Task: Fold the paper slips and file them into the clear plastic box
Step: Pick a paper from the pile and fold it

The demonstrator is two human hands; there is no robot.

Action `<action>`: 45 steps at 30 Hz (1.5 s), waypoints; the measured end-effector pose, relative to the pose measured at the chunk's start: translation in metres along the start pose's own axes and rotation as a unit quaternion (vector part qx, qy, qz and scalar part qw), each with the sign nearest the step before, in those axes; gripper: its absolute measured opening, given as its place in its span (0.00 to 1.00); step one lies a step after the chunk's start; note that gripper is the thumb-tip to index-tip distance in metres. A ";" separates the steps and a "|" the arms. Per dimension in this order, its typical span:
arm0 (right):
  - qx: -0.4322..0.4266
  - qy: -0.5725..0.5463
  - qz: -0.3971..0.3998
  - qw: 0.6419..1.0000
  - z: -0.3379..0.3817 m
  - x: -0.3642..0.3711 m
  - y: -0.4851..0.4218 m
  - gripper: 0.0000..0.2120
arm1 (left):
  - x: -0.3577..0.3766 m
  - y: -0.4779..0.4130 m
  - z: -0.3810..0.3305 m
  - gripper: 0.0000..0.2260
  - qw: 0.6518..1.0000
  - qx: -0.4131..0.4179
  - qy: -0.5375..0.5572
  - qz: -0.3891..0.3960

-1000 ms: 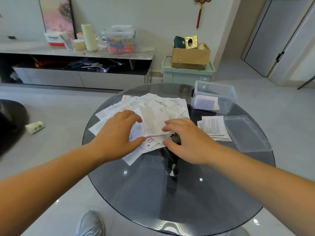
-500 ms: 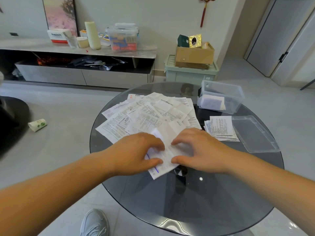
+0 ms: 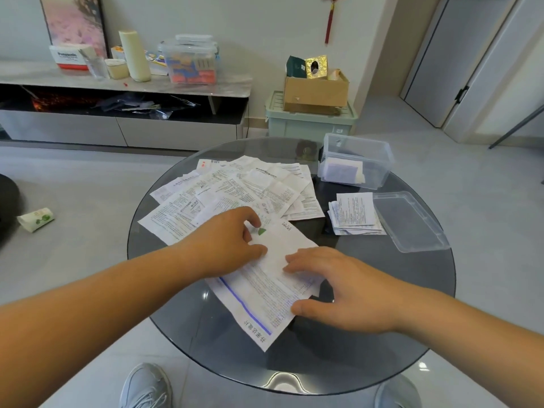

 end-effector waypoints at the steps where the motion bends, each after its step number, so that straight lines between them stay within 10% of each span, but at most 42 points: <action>1: 0.010 -0.021 -0.002 1.000 -0.004 0.000 0.001 0.29 | -0.002 -0.002 0.000 0.13 0.999 -0.016 0.034 -0.002; 12: 0.144 -0.273 -0.207 0.928 -0.040 -0.048 0.010 0.25 | -0.014 0.006 -0.004 0.09 0.926 -0.072 0.367 0.042; 22: 0.226 -0.585 -0.162 0.762 -0.053 -0.028 0.023 0.15 | -0.011 0.011 -0.016 0.09 0.804 -0.076 0.590 0.025; 27: 0.165 -0.654 -0.149 0.723 -0.046 -0.032 0.019 0.08 | -0.019 0.015 -0.030 0.12 0.802 -0.016 0.596 0.023; 33: 0.118 -0.530 -0.205 0.814 -0.042 -0.053 0.027 0.08 | -0.026 0.032 -0.049 0.19 0.931 0.078 0.355 0.043; 39: 0.052 -0.297 -0.188 0.935 -0.031 -0.047 0.043 0.08 | -0.006 0.051 -0.051 0.09 0.975 0.149 0.135 0.091; 45: 0.067 -0.166 -0.092 0.980 -0.034 -0.009 0.045 0.12 | 0.020 0.047 -0.025 0.13 0.987 0.142 -0.029 0.075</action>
Point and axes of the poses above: each hand's wrist, its own y-axis away from the middle knuckle, its own x-axis out of the palm, z = x × y, the point moved 8 cm from there along -y, towards the middle knuckle, and after that the axes turned 3 degrees about z, right-handed, at the moved point
